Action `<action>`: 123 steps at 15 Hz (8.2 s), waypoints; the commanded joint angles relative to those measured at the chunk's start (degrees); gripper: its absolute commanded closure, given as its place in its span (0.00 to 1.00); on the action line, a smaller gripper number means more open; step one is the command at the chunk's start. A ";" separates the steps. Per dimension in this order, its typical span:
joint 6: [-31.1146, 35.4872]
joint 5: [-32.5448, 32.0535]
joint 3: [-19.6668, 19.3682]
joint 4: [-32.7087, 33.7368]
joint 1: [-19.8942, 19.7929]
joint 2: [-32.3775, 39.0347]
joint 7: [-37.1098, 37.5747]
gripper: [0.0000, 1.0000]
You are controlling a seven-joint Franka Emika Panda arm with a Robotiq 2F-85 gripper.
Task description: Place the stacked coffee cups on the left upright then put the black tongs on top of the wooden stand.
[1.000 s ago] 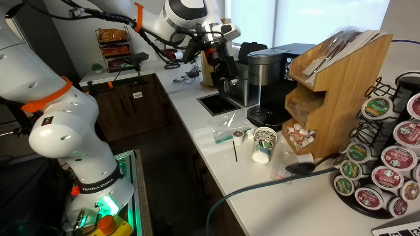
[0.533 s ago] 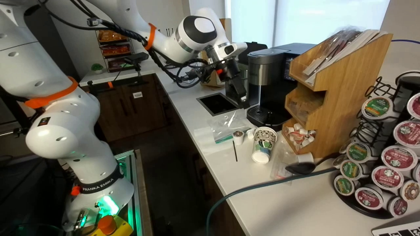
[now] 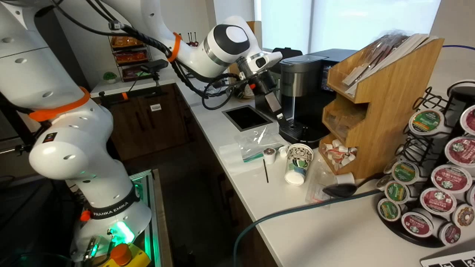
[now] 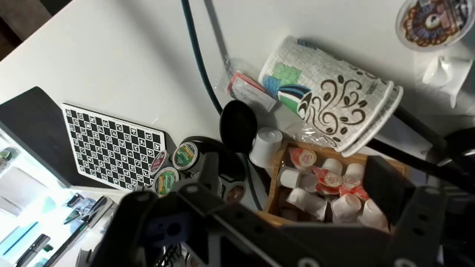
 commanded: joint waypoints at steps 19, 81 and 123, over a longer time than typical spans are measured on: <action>3.19 -6.13 -6.39 10.63 6.18 22.31 23.77 0.00; 19.25 41.68 -10.68 -8.85 -4.61 6.98 18.90 0.70; 24.39 43.35 -12.19 0.19 -0.65 15.51 38.94 0.99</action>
